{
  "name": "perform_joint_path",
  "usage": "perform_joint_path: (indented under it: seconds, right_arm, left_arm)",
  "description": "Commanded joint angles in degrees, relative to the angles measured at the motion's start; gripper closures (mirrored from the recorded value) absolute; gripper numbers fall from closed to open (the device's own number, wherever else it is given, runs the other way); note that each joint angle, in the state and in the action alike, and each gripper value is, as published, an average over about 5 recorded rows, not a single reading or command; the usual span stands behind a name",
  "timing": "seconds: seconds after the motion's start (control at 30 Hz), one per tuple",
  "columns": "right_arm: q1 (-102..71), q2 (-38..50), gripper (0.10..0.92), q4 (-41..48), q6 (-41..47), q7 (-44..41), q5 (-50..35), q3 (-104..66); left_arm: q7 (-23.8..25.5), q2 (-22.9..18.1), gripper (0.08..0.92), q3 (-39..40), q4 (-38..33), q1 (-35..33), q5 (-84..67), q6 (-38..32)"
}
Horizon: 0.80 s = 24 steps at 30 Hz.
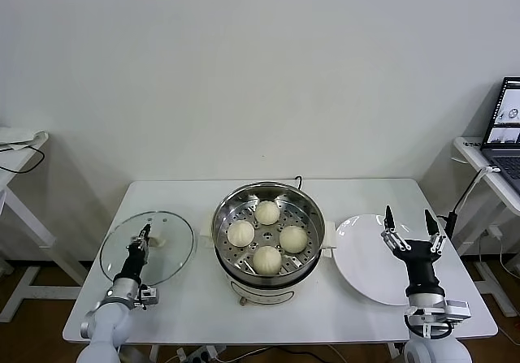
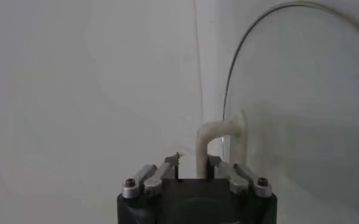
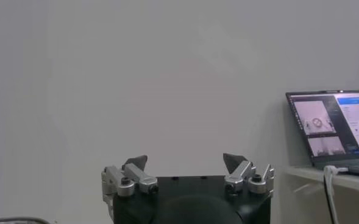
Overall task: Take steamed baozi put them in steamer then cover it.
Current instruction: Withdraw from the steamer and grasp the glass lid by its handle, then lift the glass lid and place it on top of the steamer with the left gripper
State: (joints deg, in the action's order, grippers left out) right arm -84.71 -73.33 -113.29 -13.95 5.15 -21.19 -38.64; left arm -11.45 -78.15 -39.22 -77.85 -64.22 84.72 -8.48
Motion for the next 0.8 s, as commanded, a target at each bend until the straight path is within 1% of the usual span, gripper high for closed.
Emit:
perform_joint_path:
  seconds: [0.03, 0.17, 0.27, 0.43, 0.63, 0.8]
  right_arm:
    - [0.29, 0.15, 0.203, 0.31, -0.07, 0.07, -0.05, 0.10]
    - [0.74, 0.38, 0.203, 0.73, -0.05, 0.09, -0.19, 0.19]
    - [1.10, 0.59, 0.203, 0.96, 0.04, 0.08, -0.37, 0.23]
    - [1.78, 0.92, 0.203, 1.71, -0.16, 0.03, -0.67, 0.23]
    - [2.23, 1.11, 0.203, 2.83, -1.08, -0.19, -0.92, 0.03]
    - [2.52, 1.19, 0.203, 3.57, -1.56, -0.33, -0.99, -0.30]
  left_arm:
    - [-0.98, 0.23, 0.806, -0.61, -9.29, -3.60, -0.19, 0.42]
    - [0.16, 1.03, 0.812, -1.30, -17.32, -7.74, -2.57, 2.04]
    - [2.12, 2.25, 0.812, -1.66, -24.17, -11.30, -5.87, 4.83]
    - [8.51, 5.54, 0.812, -1.01, -35.45, -16.50, -11.27, 12.75]
    - [15.79, 8.60, 0.812, 2.84, -45.58, -18.23, -12.65, 22.35]
    - [19.46, 10.71, 0.812, 10.43, -49.80, -17.54, -11.28, 28.19]
